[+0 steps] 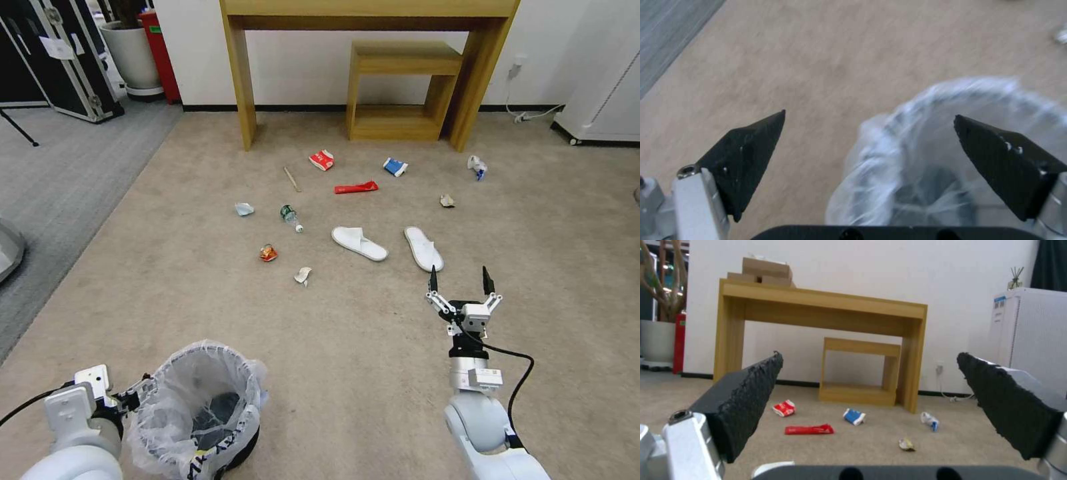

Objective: Pick up the trash bin and place the garbage on the floor into it.

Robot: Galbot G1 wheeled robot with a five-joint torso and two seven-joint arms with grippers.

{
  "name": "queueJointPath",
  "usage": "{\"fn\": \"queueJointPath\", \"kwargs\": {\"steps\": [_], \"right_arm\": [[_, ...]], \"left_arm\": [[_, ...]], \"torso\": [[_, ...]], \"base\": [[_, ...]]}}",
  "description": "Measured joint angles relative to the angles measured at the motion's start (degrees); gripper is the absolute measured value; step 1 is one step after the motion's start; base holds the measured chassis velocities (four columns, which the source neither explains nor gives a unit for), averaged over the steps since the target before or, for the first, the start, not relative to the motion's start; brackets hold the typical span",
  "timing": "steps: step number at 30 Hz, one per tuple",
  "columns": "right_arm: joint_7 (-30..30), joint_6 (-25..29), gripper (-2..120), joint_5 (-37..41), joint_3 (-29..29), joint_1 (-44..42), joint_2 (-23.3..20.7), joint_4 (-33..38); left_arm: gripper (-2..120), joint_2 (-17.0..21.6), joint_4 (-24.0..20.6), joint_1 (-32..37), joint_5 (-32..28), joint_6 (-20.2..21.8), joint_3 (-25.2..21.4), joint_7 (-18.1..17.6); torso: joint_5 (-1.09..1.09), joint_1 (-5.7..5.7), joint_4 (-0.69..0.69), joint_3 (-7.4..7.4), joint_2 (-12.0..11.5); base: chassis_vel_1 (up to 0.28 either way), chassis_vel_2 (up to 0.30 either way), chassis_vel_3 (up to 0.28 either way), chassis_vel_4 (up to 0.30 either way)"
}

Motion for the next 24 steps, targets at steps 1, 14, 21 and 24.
{"fn": "queueJointPath", "kwargs": {"steps": [1,14,21,24], "right_arm": [[0.00,0.00,100,0.00,0.00,0.00,0.00,0.00],[0.07,-0.21,100,0.22,-0.74,1.59,-0.28,-0.89],[-0.16,0.11,100,0.24,0.03,0.58,-0.33,-0.84],[-0.26,0.25,100,0.18,0.24,0.17,-0.26,-0.78]], "left_arm": [[100,0.00,0.00,0.00,0.00,0.00,0.00,0.00],[100,5.56,-0.01,2.08,-4.43,3.07,2.70,2.54],[100,6.62,4.40,-0.60,-7.68,3.02,4.98,1.97],[100,6.63,5.85,-1.20,-6.32,2.98,6.03,2.46]], "torso": [[0.00,0.00,0.00,0.00,0.00],[0.00,0.00,0.02,0.00,0.00],[-0.01,0.00,0.01,0.00,0.00],[0.00,0.00,0.01,0.00,-0.01]], "base": [[0.000,0.000,0.000,0.000],[0.000,0.000,0.000,0.000],[0.000,0.000,0.000,0.000],[0.000,0.000,0.000,0.000]]}}
